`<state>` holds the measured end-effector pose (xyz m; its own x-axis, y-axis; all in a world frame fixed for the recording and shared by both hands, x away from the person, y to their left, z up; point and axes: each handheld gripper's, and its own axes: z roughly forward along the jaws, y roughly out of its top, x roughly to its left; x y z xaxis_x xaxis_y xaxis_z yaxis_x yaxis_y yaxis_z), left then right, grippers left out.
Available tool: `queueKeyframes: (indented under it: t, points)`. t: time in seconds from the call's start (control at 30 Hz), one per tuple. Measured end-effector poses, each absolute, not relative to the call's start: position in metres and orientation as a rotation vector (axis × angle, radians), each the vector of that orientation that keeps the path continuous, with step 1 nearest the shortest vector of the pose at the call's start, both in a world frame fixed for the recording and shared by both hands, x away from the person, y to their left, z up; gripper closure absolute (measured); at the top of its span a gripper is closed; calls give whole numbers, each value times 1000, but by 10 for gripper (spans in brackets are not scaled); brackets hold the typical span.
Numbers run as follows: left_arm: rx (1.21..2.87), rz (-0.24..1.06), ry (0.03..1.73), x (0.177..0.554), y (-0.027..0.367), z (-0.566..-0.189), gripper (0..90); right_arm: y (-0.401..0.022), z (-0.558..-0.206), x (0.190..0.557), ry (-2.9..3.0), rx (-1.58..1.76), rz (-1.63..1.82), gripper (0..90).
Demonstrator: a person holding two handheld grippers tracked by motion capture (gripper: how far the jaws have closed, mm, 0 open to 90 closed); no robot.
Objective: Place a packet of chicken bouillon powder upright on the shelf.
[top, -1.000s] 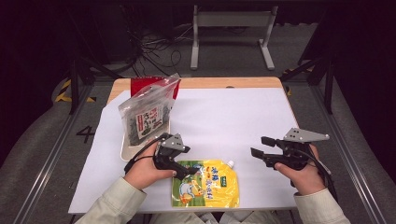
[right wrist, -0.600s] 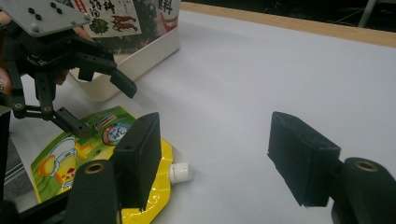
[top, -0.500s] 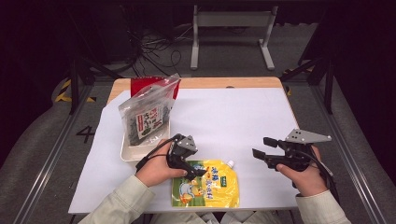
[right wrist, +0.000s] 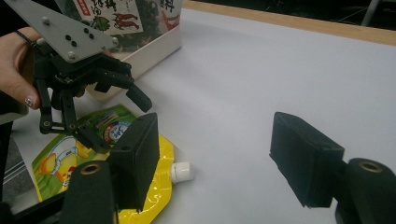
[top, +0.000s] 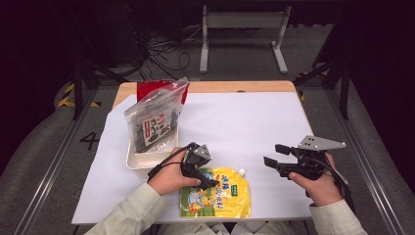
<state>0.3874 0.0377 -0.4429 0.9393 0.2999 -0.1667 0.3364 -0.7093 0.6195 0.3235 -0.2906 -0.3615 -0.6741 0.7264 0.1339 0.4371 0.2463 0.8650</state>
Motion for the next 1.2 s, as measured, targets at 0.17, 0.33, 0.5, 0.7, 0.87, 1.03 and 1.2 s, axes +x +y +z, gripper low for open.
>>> queueKeyframes:
  t: [0.17, 0.33, 0.5, 0.7, 0.87, 1.03, 1.2]
  points:
    - [2418, -97, 451, 387, 35, -446, 112, -290, -362, 323, 2232, 1080, 1398, 328]
    - [2430, -133, 429, 386, 33, -448, 116, -290, -362, 324, 2233, 1082, 1402, 327]
    - [2444, -142, 406, 387, 31, -451, 96, -289, -362, 324, 2234, 1084, 1405, 326]
    - [2450, -110, 368, 385, 31, -451, 132, -289, -362, 324, 2237, 1083, 1405, 325]
    - [2462, -85, 374, 379, 30, -451, 181, -288, -363, 324, 2241, 1078, 1408, 324]
    - [2470, -81, 395, 374, 30, -448, 319, -287, -363, 324, 2244, 1079, 1406, 322]
    - [2464, -133, 410, 376, 33, -445, 591, -288, -363, 323, 2241, 1078, 1410, 322]
